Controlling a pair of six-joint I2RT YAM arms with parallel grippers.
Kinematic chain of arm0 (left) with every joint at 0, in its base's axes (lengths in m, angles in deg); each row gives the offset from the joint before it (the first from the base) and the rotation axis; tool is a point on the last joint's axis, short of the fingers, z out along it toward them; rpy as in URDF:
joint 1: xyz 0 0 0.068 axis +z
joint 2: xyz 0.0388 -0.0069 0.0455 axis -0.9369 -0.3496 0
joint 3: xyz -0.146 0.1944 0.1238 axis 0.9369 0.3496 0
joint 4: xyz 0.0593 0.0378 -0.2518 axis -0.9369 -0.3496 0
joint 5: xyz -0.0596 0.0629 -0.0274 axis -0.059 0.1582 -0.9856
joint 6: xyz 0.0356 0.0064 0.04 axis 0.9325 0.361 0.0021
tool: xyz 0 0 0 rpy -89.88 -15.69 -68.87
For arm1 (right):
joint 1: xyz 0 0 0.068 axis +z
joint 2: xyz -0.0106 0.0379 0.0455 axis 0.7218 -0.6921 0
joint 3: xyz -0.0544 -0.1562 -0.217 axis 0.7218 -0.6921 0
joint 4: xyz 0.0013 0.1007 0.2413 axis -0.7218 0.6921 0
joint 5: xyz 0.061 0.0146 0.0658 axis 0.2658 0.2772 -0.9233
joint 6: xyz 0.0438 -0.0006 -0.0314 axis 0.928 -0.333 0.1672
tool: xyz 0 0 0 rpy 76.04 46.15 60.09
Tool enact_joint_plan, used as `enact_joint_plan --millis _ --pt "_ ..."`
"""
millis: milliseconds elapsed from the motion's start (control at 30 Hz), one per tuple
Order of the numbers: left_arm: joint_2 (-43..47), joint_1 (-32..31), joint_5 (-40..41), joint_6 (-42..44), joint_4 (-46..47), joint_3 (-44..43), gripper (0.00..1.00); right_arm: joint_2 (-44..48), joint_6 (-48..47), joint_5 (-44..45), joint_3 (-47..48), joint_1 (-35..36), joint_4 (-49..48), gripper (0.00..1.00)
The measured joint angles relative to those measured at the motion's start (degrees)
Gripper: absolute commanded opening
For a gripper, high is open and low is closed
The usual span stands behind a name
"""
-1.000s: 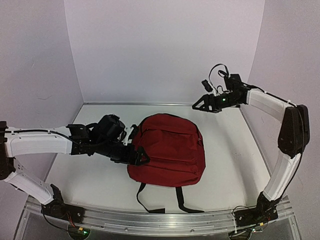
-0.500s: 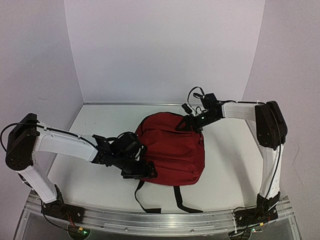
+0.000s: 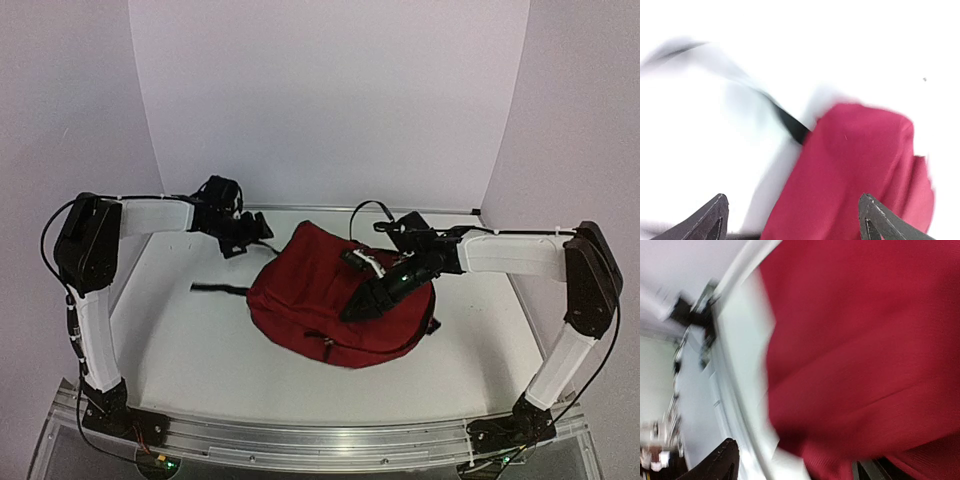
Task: Pack the student bag
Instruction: Adjust the student bag at the center of the board.
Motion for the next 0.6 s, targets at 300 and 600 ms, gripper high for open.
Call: enact_joint_plan --millis 300,600 --pt "17.00 -3.43 2.24 3.06 -1.53 10.01 0.91 1.32 -1.59 5.13 9.32 -14.92 3.57 0.81" --pt "30.68 -12.40 0.82 -3.70 0.19 34.36 0.90 -5.81 -3.03 9.12 10.19 -17.19 6.64 0.78"
